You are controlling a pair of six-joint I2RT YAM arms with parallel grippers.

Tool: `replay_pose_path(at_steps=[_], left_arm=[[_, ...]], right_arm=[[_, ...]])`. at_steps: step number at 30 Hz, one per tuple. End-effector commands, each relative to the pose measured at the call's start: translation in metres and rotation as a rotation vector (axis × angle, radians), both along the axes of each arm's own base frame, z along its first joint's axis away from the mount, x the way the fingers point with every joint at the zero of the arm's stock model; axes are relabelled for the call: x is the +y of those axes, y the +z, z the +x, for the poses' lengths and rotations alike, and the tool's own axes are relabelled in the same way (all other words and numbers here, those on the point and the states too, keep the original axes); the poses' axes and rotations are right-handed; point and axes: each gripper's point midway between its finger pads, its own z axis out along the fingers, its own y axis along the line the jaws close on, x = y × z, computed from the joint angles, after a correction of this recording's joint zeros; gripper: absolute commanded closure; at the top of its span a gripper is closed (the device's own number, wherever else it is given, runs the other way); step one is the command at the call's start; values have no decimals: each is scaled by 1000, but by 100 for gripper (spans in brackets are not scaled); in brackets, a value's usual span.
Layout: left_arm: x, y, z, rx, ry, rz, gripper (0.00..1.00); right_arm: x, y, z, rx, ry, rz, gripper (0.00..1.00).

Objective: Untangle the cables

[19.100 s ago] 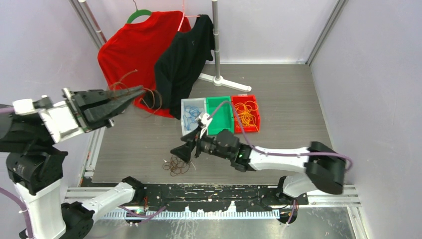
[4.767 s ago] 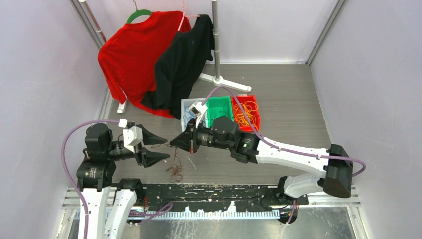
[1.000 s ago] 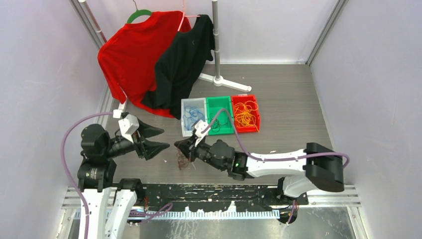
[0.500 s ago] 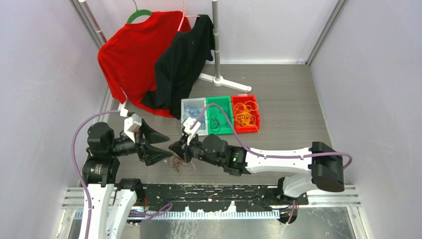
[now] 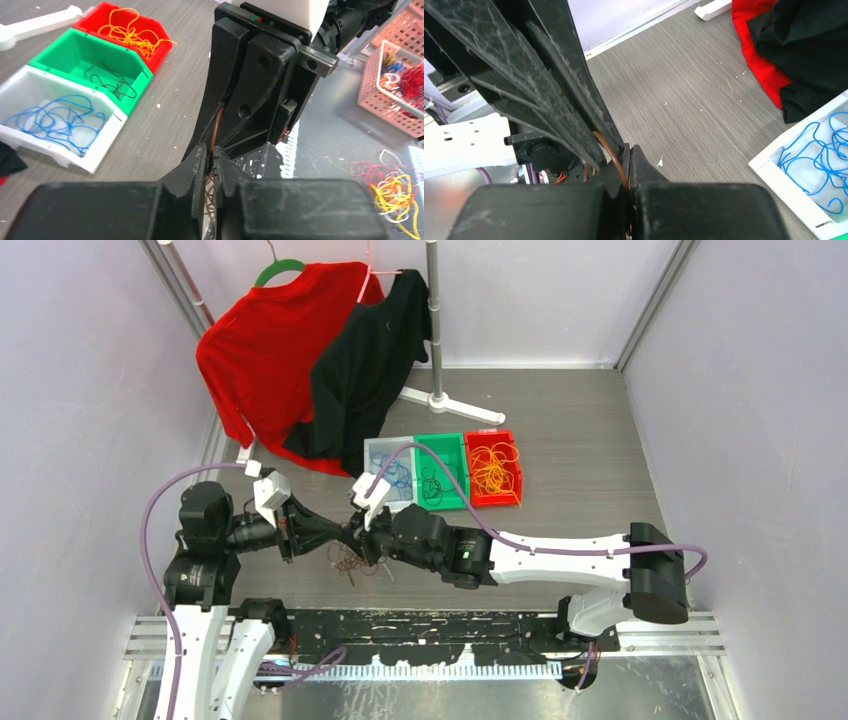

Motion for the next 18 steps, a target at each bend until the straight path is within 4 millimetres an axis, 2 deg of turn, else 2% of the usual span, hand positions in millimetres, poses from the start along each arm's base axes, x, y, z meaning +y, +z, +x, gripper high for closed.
replay_pose_path(at_steps=[1, 5, 10, 14, 18], left_arm=[[2, 20, 8, -106, 19, 25, 97], [4, 32, 7, -192, 22, 47, 100], [4, 52, 3, -283, 8, 58, 100], [1, 77, -4, -306, -20, 31, 100], [-3, 98, -12, -257, -44, -22, 100]], right_arm=[[5, 26, -3, -21, 15, 50, 99], [-5, 16, -2, -9, -10, 44, 99], [-18, 15, -5, 14, -25, 94, 97], [-14, 14, -8, 16, -3, 110, 72], [-2, 19, -4, 12, -9, 134, 67]])
